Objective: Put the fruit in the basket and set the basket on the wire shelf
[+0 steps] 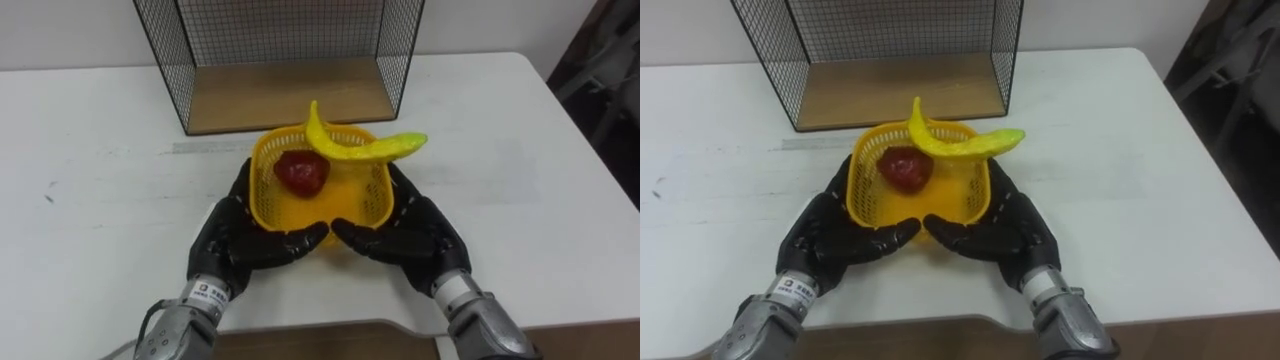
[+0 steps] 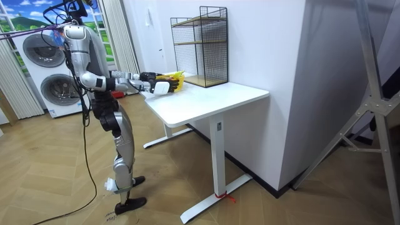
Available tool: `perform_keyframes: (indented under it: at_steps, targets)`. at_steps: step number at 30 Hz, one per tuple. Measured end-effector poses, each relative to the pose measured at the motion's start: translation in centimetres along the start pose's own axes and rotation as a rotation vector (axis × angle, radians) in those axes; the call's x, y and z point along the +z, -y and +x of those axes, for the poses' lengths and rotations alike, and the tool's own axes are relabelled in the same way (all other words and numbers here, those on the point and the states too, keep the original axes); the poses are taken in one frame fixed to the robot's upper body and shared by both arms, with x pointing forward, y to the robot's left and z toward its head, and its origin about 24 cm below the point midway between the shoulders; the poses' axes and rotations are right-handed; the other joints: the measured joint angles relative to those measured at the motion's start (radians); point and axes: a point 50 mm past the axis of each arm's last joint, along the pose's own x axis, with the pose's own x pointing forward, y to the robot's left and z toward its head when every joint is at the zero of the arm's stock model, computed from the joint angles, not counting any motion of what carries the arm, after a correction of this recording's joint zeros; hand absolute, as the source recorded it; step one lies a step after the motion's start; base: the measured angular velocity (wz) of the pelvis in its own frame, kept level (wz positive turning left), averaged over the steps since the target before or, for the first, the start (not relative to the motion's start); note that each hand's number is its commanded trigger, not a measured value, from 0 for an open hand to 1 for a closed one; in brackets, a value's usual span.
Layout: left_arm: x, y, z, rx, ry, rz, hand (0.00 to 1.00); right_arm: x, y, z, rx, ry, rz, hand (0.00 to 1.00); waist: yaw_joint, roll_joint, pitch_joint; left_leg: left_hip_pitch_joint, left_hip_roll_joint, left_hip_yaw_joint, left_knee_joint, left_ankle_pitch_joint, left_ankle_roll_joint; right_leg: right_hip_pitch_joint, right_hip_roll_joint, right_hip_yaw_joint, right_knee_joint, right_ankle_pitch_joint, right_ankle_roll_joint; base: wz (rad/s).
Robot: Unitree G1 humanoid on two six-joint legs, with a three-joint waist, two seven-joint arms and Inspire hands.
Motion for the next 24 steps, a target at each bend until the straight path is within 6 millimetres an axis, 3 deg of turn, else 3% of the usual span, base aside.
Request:
perform_keyframes:
  at_steps: [15, 24]
  targets:
    - [0.15, 0.09, 0.05, -0.012, 0.007, 0.001, 0.00, 0.31, -0.12, 0.37, 0.008, 0.005, -0.036, 0.00, 0.001, -0.019, -0.0017, -0.001, 0.004, 0.000, 0.004, 0.000, 0.000, -0.001, 0.001, 0.000, 0.003, 0.000, 0.000, 0.00]
    - [0.64, 0.31, 0.46, -0.024, 0.028, 0.005, 0.00, 0.80, -0.18, 0.47, 0.010, 0.033, -0.048, 0.00, 0.002, -0.018, -0.0021, 0.000, 0.004, -0.002, 0.007, 0.000, 0.000, 0.001, 0.001, 0.000, 0.003, 0.000, 0.000, 0.00]
